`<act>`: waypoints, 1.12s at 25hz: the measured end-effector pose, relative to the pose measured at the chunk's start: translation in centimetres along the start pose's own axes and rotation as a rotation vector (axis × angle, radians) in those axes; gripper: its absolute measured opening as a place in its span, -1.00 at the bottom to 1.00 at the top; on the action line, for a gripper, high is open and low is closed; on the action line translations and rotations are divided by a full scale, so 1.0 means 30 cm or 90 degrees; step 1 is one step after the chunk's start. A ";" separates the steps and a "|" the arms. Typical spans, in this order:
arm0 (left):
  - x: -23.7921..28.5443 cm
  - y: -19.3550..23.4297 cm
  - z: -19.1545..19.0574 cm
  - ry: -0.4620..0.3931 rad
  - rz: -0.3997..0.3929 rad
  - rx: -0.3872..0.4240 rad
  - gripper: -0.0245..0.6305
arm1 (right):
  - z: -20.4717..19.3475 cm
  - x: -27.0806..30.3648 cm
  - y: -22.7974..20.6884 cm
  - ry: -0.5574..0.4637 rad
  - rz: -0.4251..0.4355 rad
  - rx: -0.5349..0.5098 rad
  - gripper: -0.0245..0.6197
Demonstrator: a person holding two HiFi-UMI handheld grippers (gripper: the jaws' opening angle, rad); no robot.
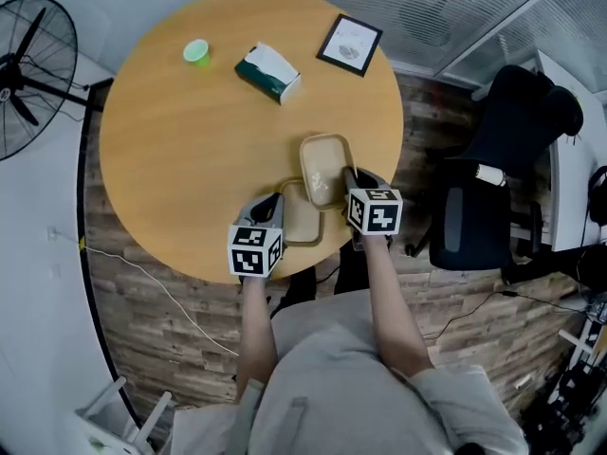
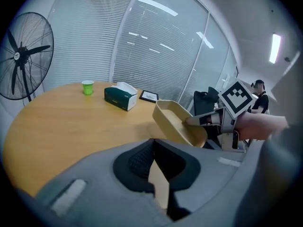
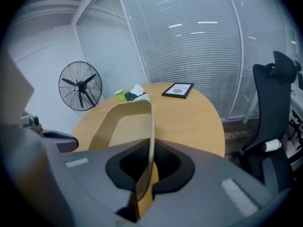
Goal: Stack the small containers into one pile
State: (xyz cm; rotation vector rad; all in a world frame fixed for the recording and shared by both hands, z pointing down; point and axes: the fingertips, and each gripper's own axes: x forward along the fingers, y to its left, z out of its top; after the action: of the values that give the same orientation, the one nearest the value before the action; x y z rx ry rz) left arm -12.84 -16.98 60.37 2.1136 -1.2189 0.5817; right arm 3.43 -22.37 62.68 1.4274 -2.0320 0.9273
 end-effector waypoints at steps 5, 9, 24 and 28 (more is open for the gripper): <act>-0.011 -0.007 -0.039 0.020 -0.042 0.033 -0.91 | -0.066 -0.055 0.052 -0.020 -0.024 0.070 -0.89; -0.033 -0.022 -0.069 0.032 -0.062 0.045 -0.91 | -0.135 -0.083 0.113 -0.011 -0.025 0.094 -0.89; -0.075 -0.031 -0.170 0.061 -0.093 0.070 -0.91 | -0.277 -0.110 0.249 0.004 -0.022 0.127 -0.88; -0.072 -0.005 -0.193 0.065 -0.084 0.055 -0.91 | -0.299 -0.099 0.294 0.017 -0.006 0.096 -0.77</act>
State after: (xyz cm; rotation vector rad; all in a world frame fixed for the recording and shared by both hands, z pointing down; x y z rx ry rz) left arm -14.12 -11.55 63.04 2.1874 -1.0060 0.6847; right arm -3.81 -11.77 64.19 1.4928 -1.9706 1.1098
